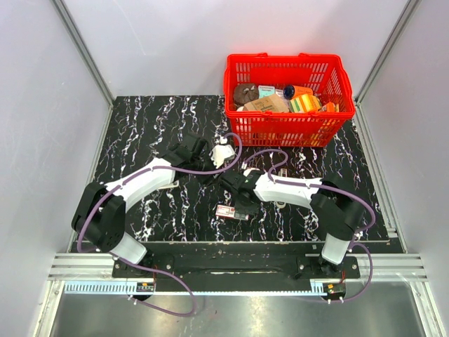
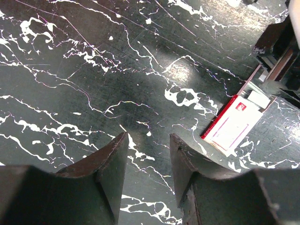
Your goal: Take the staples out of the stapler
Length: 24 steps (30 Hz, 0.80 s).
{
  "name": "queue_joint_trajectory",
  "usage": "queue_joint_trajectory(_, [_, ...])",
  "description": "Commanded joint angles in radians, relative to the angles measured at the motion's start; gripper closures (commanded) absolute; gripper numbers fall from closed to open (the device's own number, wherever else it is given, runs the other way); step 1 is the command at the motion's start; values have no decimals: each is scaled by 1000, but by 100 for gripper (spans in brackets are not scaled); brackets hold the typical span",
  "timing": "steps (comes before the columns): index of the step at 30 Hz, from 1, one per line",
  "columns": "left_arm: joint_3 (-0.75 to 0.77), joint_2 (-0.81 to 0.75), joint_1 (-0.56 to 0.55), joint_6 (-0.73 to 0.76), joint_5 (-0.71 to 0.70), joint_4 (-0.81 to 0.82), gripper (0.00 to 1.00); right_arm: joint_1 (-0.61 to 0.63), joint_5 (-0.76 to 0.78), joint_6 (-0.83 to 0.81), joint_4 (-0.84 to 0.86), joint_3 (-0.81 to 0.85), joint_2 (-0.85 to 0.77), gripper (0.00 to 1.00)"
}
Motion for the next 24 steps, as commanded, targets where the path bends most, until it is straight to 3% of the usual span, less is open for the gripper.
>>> queue_joint_trajectory(1, [-4, -47, -6, 11, -5, 27, 55, 10, 5, -3, -6, 40, 10, 87])
queue_joint_trajectory(10, [6, -60, -14, 12, -5, 13, 56, 10, -9, -12, 4, 31, -9, 77])
queue_joint_trajectory(17, [9, -65, -19, 14, -8, 8, 56, 10, -13, -15, 16, 19, -27, 60])
queue_joint_trajectory(24, [7, -65, -20, 17, -11, 7, 56, 10, 12, -28, 7, 22, -75, 61])
